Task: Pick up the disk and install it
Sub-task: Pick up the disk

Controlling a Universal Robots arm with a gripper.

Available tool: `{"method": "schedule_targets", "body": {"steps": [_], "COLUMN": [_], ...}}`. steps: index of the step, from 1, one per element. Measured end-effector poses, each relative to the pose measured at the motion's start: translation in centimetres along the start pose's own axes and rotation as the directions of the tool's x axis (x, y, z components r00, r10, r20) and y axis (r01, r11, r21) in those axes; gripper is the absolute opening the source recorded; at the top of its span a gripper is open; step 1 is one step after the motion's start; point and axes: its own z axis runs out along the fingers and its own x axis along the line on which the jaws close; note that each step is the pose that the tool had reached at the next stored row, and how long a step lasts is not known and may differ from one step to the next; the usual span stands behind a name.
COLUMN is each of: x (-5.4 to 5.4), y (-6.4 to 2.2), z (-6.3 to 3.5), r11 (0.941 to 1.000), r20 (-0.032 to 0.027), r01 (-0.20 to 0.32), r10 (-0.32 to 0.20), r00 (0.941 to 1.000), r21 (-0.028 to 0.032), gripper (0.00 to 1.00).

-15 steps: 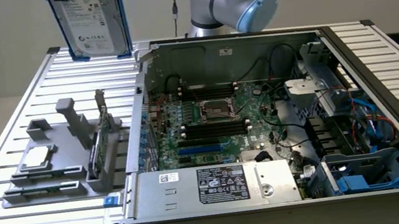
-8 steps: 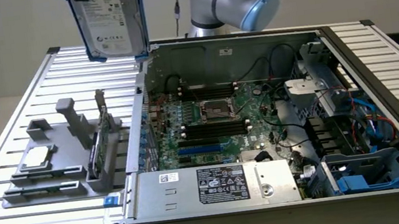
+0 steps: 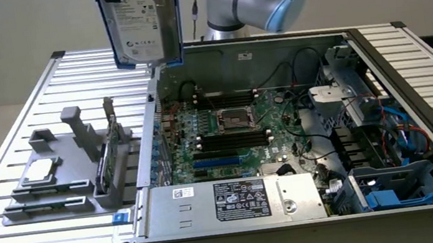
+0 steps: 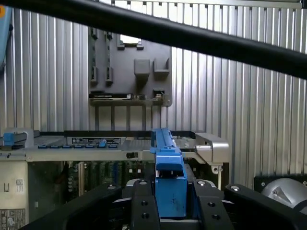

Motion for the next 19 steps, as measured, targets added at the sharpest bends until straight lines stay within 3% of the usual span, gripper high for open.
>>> {"method": "schedule_targets", "body": {"steps": [19], "x": [3.9], "y": [-6.64], "z": [-0.53], "r11": [1.0000], "r20": [0.0000], "r01": [0.000], "r10": [0.000], "r00": [1.0000], "r21": [0.0033], "gripper": [0.32]}}
